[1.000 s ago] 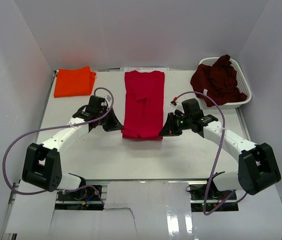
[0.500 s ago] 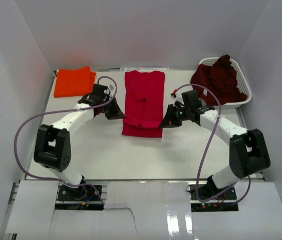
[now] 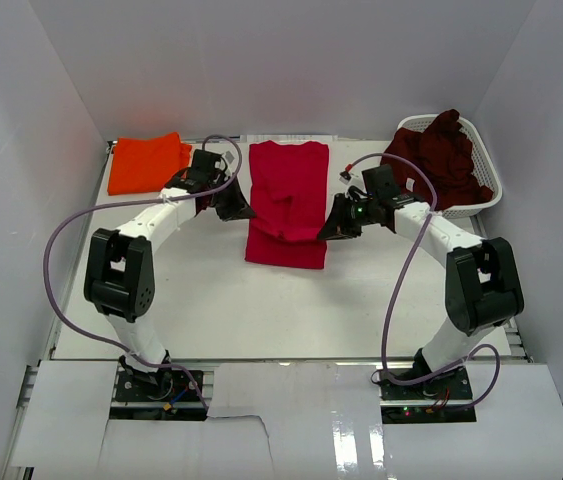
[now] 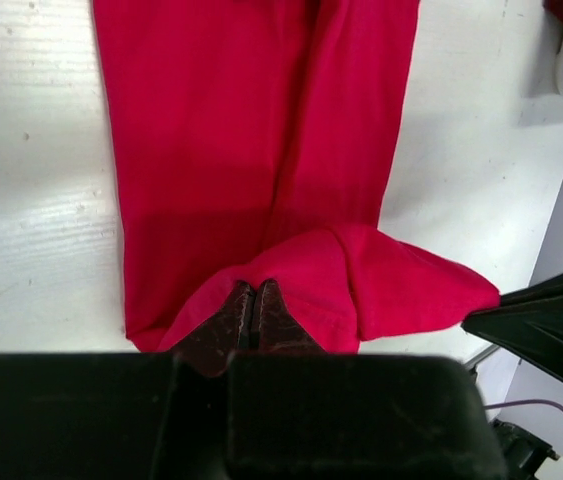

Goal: Fold and stack the t-shirts
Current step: Grab the bottom of the folded rectangular tshirt with both arms, then fold the folded rectangular tshirt in 1/3 of the way

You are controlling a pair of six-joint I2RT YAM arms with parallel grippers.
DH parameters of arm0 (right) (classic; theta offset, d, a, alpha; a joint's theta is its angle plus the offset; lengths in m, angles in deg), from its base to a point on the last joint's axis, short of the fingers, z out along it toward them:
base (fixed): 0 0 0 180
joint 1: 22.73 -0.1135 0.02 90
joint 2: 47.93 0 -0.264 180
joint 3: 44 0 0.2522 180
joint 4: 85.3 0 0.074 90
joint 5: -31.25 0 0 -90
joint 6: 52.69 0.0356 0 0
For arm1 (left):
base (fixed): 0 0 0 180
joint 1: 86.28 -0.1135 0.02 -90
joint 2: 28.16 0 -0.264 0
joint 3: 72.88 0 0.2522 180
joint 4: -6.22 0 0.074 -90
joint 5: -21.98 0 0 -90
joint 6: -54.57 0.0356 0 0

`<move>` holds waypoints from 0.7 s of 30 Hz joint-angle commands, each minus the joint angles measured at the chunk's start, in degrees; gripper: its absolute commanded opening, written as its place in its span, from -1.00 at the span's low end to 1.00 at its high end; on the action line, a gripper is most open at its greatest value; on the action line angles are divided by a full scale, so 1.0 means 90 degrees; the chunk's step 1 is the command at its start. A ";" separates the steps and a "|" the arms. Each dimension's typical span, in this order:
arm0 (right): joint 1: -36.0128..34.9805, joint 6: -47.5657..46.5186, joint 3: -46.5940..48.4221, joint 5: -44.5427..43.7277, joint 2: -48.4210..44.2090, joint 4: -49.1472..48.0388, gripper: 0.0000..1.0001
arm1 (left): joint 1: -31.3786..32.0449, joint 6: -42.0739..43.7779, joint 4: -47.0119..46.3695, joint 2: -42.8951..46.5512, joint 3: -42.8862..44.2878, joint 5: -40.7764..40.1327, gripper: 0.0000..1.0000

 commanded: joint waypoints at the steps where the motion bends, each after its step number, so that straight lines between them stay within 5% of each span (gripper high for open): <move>1: 0.0126 -0.0197 0.0422 0.0170 0.0130 0.0107 -0.85 | -0.0035 0.0118 0.0064 -0.0175 0.0371 -0.0091 -1.00; 21: 0.0311 -0.0529 0.1604 0.0326 0.1282 0.0459 -0.85 | -0.0289 0.0196 0.0083 -0.0966 0.1035 -0.0140 -1.00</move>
